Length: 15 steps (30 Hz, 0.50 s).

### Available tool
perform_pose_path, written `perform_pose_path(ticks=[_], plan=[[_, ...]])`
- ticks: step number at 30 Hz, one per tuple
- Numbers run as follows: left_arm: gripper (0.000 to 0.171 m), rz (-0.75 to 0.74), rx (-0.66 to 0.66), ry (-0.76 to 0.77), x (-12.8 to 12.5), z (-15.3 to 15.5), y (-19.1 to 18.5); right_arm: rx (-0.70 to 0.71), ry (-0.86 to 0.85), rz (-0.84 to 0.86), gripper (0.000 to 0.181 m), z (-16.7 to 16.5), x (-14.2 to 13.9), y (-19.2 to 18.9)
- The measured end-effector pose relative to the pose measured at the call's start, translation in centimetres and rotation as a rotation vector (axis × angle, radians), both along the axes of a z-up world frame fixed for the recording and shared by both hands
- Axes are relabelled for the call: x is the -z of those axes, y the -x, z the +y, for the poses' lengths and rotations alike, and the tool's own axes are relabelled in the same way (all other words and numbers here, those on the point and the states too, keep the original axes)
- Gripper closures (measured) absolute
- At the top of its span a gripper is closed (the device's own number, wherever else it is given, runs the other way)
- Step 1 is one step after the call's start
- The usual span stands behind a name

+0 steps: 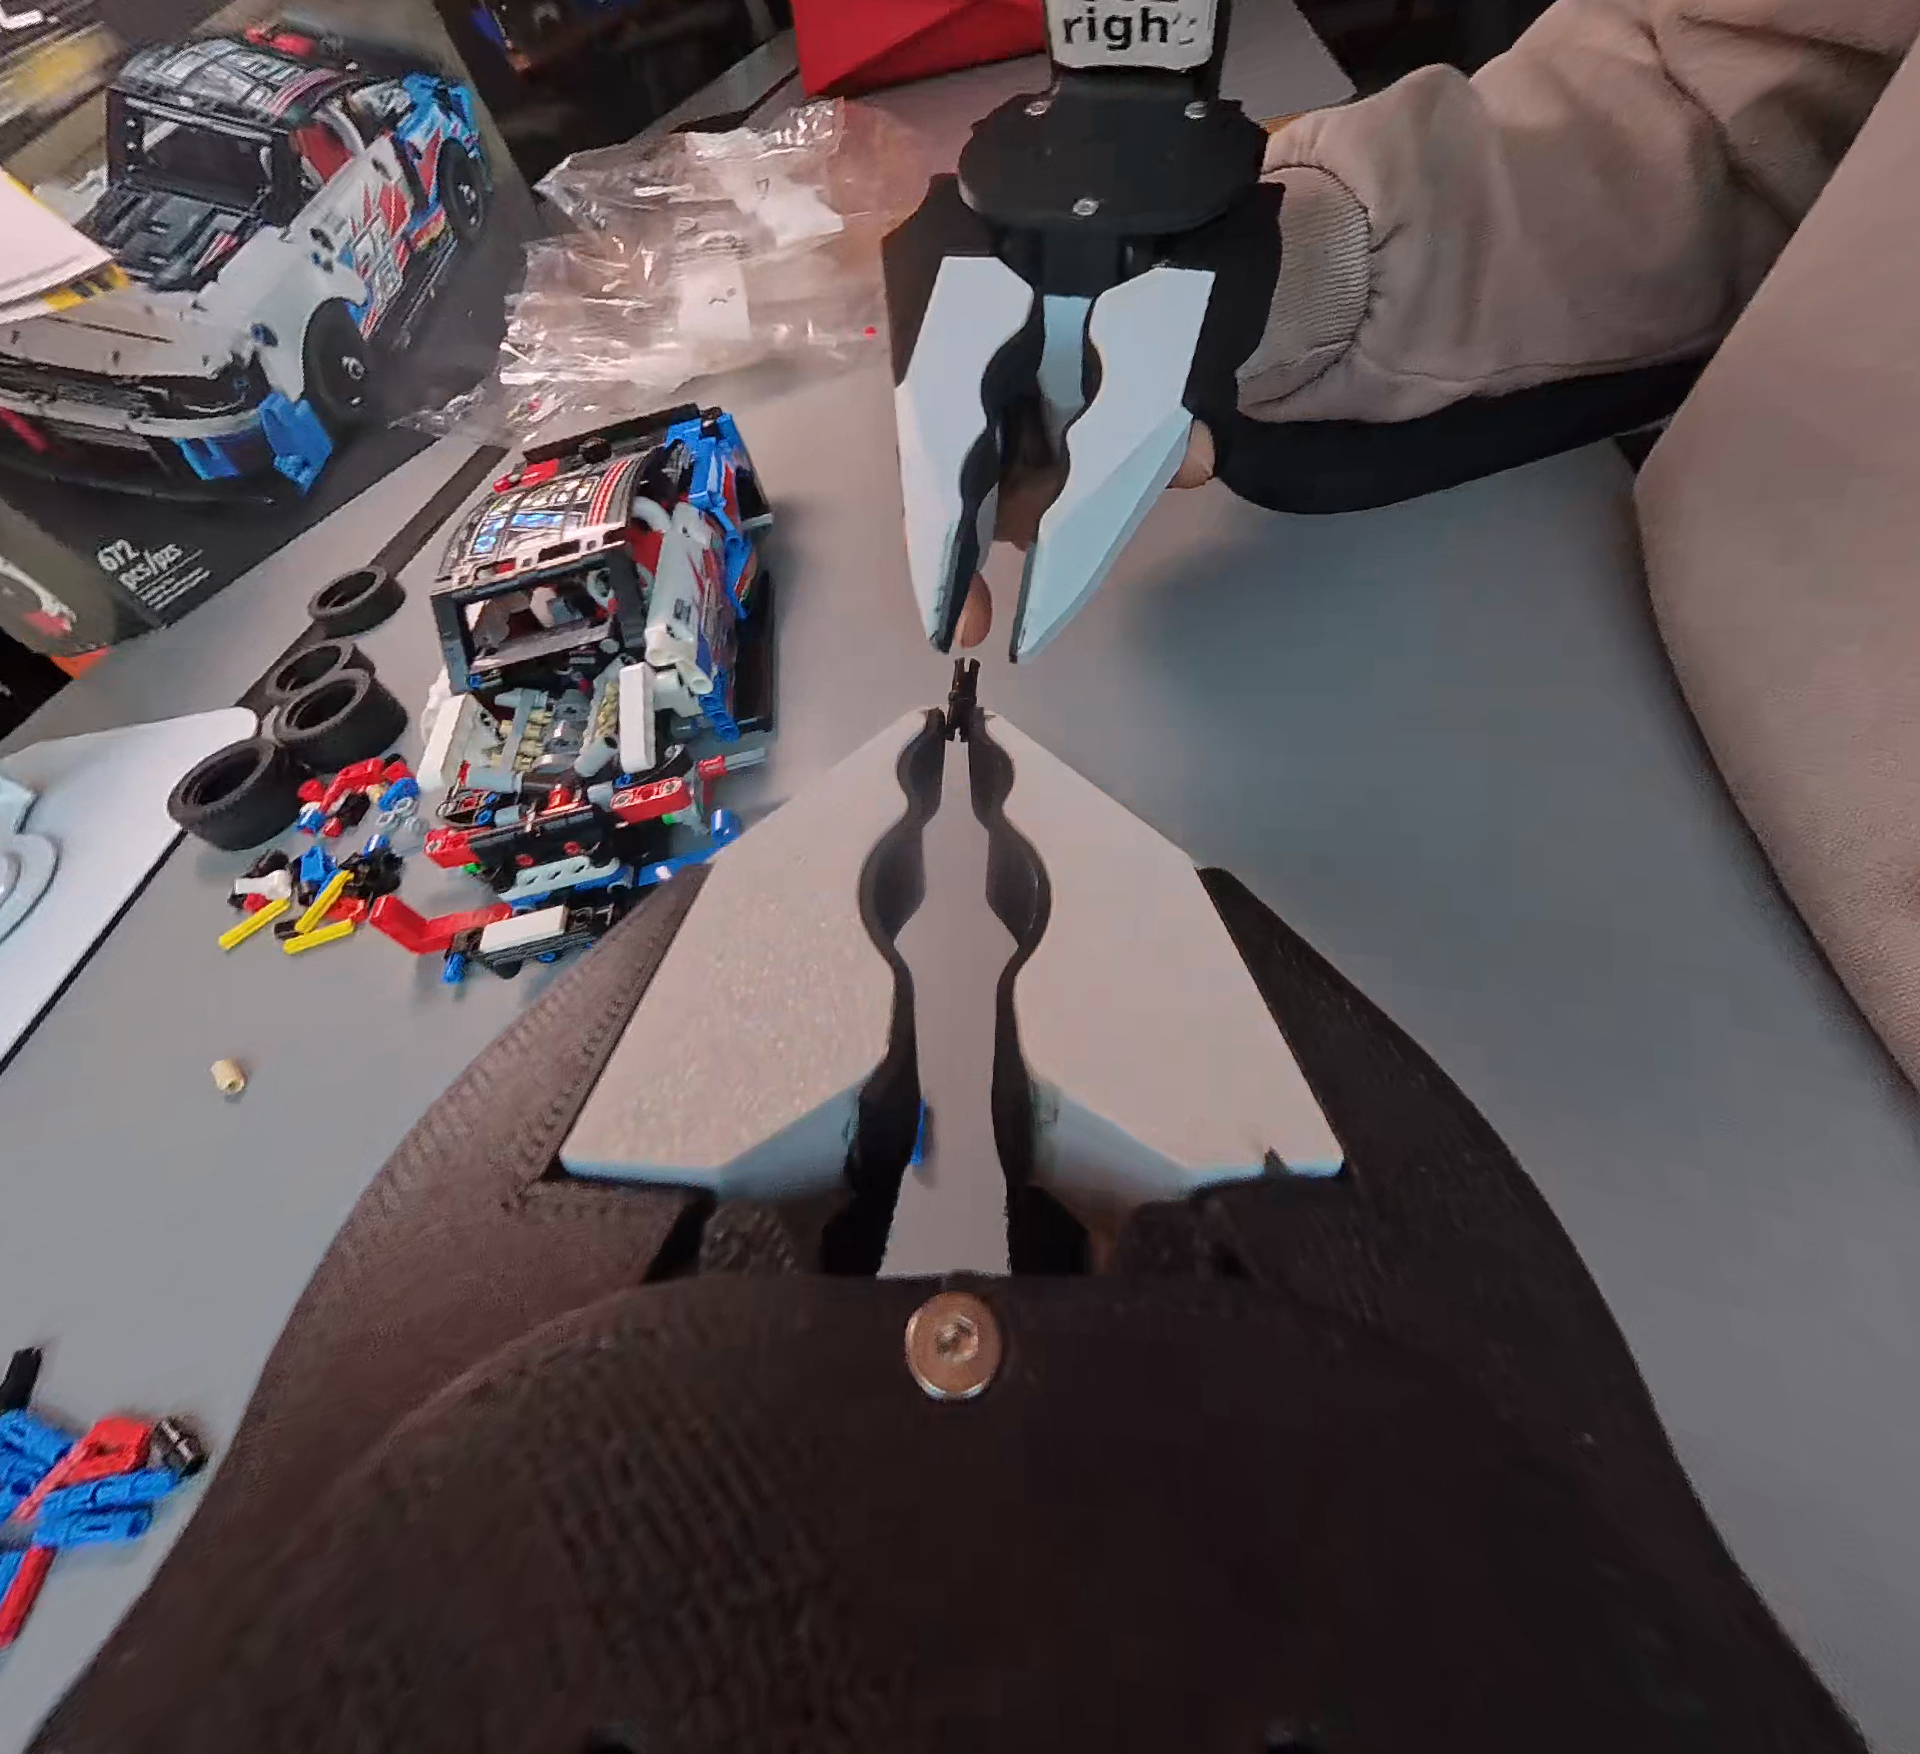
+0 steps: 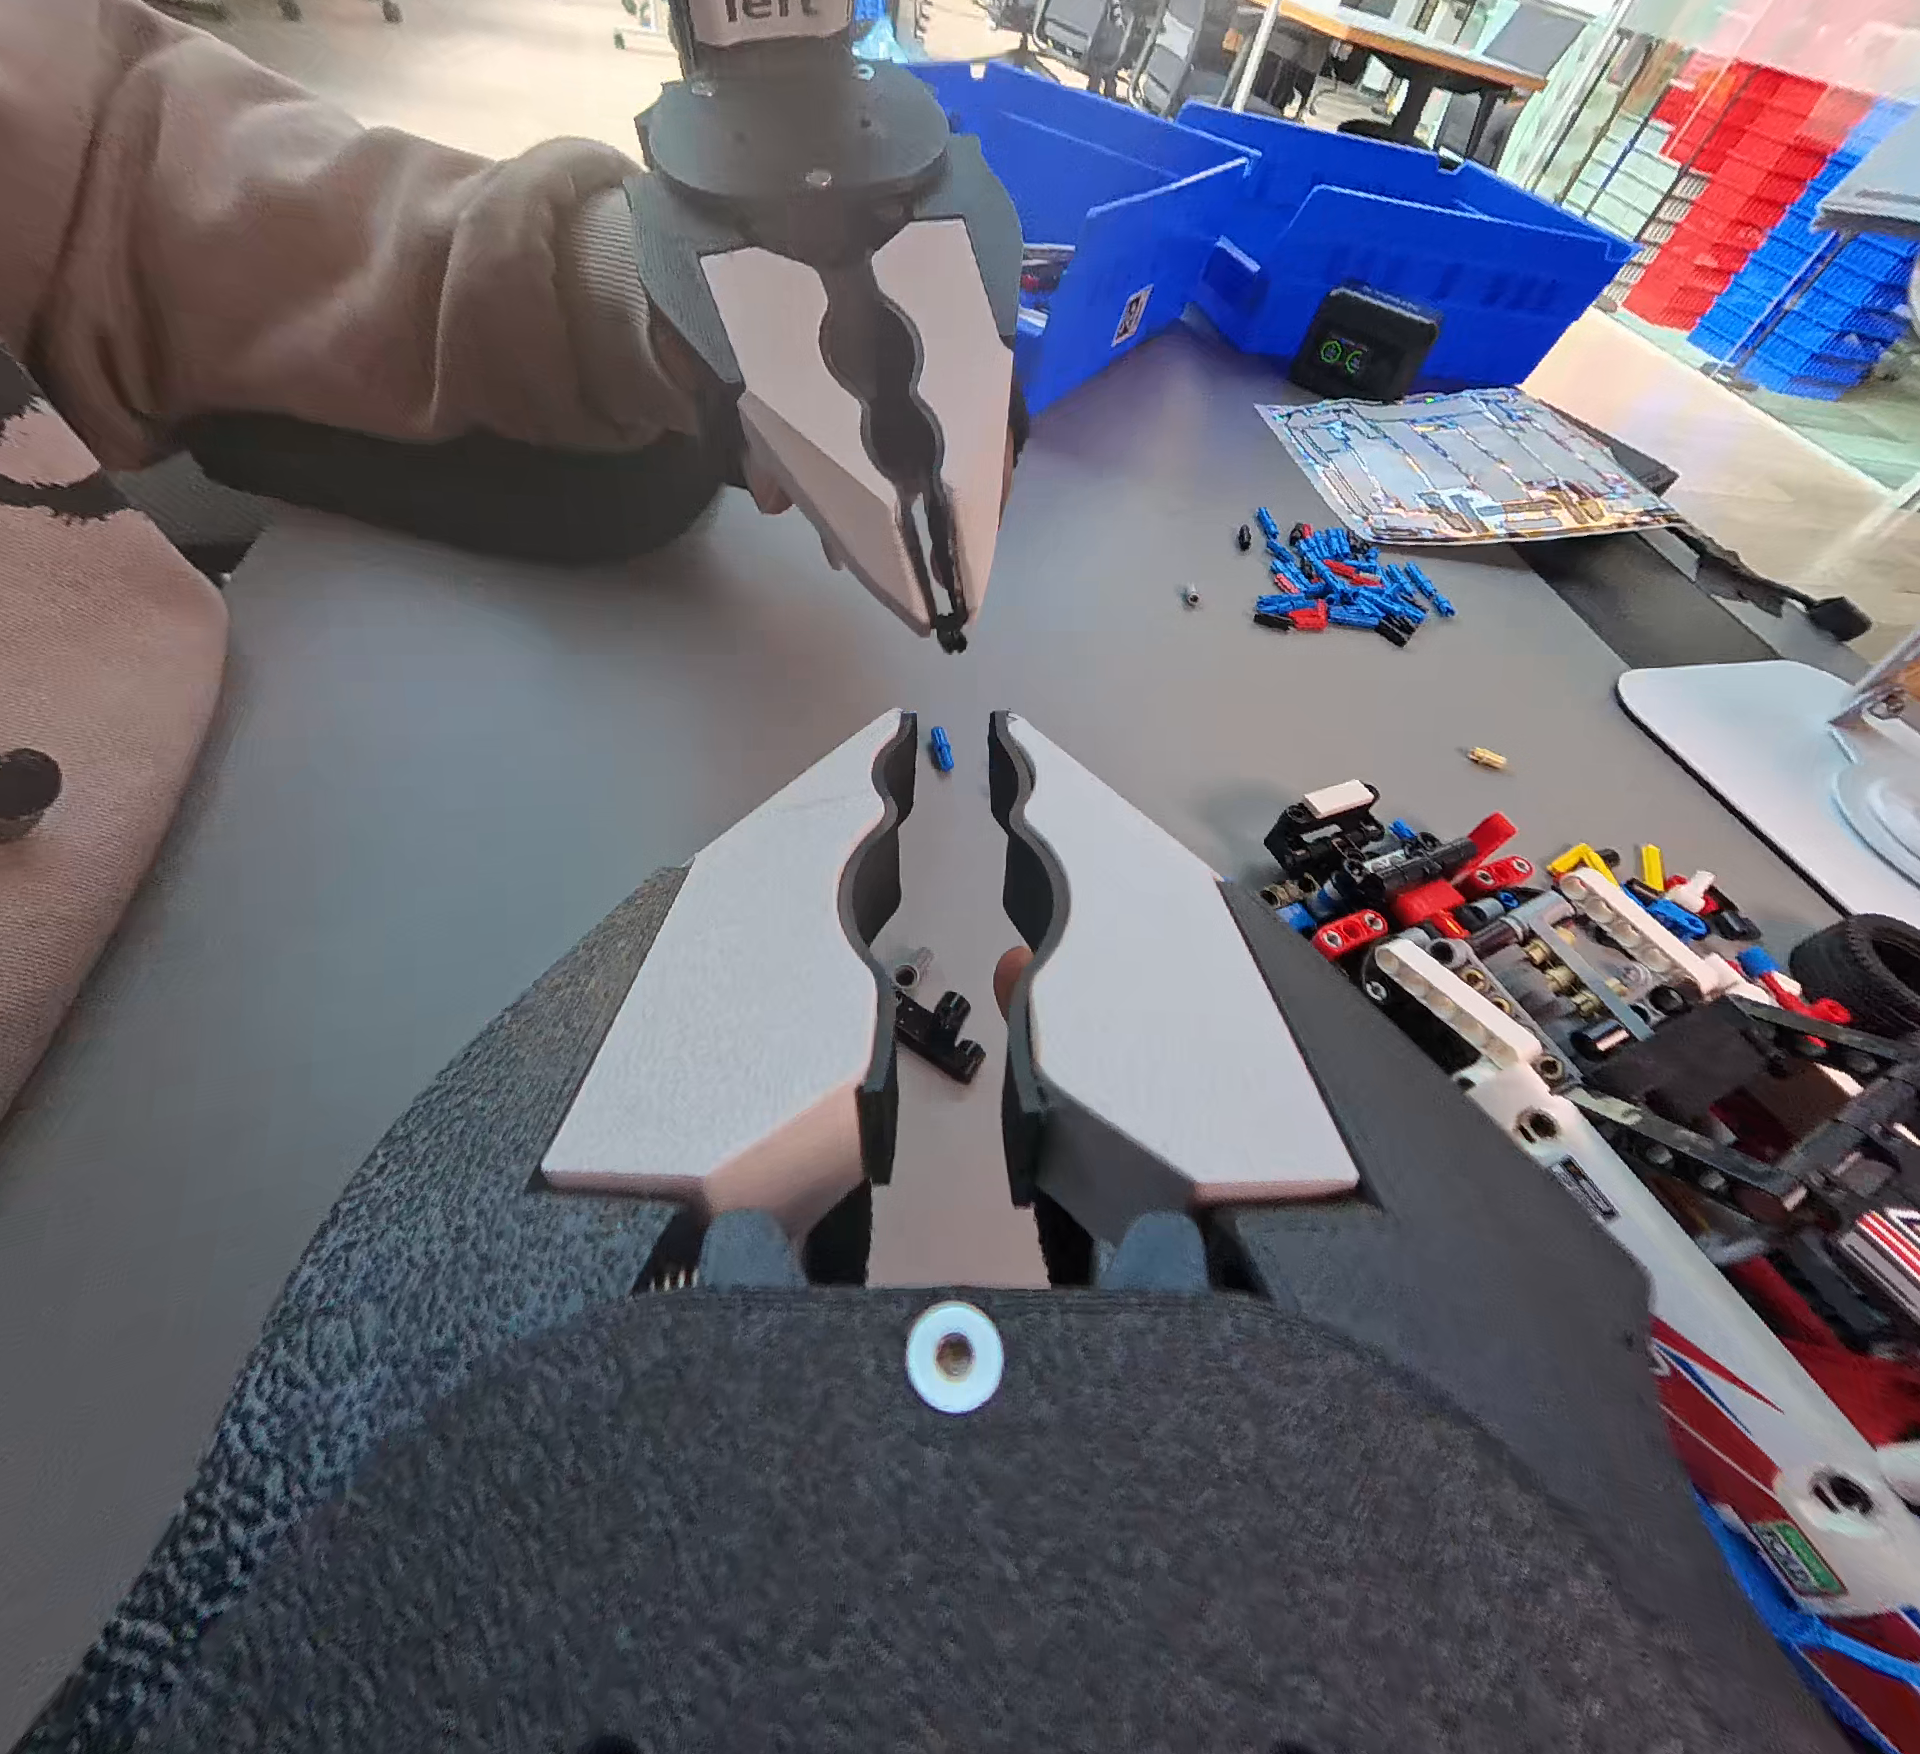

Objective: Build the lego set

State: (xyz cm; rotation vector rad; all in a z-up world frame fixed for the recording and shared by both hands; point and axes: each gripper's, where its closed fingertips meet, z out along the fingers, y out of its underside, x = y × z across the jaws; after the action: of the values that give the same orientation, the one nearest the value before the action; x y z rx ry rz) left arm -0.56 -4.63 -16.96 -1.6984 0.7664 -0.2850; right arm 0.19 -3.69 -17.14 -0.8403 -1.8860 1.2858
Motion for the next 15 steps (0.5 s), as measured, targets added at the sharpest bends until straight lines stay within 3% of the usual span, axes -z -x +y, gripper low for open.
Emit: perform_pose_path(ticks=[15], plan=[[0.169, 0.013, 0.061, 0.043, 1.2, -0.2, -2.0, -0.073, -0.072, -0.016, 0.178, -1.8, 1.0, -0.6]])
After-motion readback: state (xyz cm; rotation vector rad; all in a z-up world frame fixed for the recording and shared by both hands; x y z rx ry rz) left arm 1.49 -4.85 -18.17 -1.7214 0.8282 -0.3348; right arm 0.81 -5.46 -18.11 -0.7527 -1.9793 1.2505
